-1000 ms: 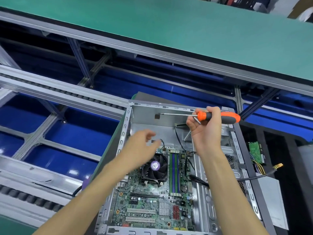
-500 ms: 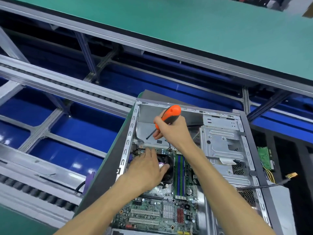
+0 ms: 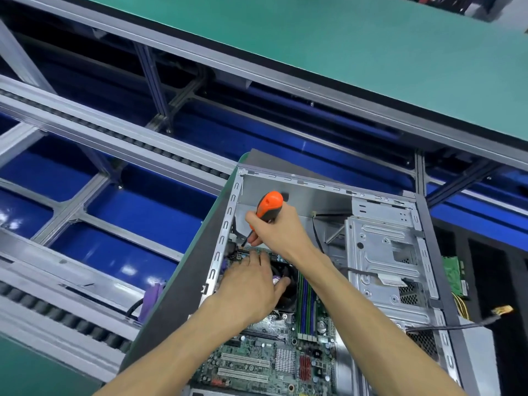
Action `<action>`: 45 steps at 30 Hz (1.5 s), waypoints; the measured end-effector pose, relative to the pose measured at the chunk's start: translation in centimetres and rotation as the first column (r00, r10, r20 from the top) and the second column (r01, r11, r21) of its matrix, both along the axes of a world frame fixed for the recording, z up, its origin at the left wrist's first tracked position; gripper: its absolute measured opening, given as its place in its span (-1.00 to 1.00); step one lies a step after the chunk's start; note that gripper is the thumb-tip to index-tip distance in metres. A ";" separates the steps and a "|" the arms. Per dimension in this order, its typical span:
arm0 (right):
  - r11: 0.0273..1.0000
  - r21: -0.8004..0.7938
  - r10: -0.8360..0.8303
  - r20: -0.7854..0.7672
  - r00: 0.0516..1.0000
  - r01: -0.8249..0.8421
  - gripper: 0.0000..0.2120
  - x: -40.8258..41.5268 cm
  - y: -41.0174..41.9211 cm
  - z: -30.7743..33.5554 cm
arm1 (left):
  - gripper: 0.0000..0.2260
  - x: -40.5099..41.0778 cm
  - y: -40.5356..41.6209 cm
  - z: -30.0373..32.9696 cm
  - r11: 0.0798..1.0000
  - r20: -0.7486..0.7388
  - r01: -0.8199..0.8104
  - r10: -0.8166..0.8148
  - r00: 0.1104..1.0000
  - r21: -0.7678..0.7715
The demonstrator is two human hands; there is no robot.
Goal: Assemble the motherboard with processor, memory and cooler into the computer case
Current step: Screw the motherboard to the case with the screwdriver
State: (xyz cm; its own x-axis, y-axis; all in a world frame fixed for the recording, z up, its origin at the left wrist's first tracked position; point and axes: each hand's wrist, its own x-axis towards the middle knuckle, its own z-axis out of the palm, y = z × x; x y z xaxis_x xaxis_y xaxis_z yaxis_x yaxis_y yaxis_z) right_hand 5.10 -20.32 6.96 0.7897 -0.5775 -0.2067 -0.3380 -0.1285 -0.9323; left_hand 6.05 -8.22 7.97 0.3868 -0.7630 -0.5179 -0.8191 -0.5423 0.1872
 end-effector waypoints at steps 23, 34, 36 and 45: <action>0.998 -0.050 0.030 -0.001 1.000 -0.030 -0.72 0.1 -0.1 -1.6 | -0.36 0.0 0.2 -0.3 0.999 0.061 0.020 -0.017 0.998 -0.050; 0.983 -0.146 0.110 -0.023 0.994 -0.113 -0.79 0.2 -0.3 -1.0 | -0.79 1.7 1.0 3.3 0.981 0.038 0.104 -0.099 0.994 -0.163; 0.973 -0.211 0.093 -0.007 0.996 -0.093 -0.73 0.3 -0.2 -0.7 | -0.81 3.2 0.8 5.5 0.971 0.083 0.053 -0.035 0.996 -0.233; 0.907 -0.372 0.181 -0.085 0.980 -0.199 -0.73 1.1 -0.6 0.3 | -0.85 5.4 -0.4 7.9 0.830 0.115 -0.152 0.251 0.961 -0.537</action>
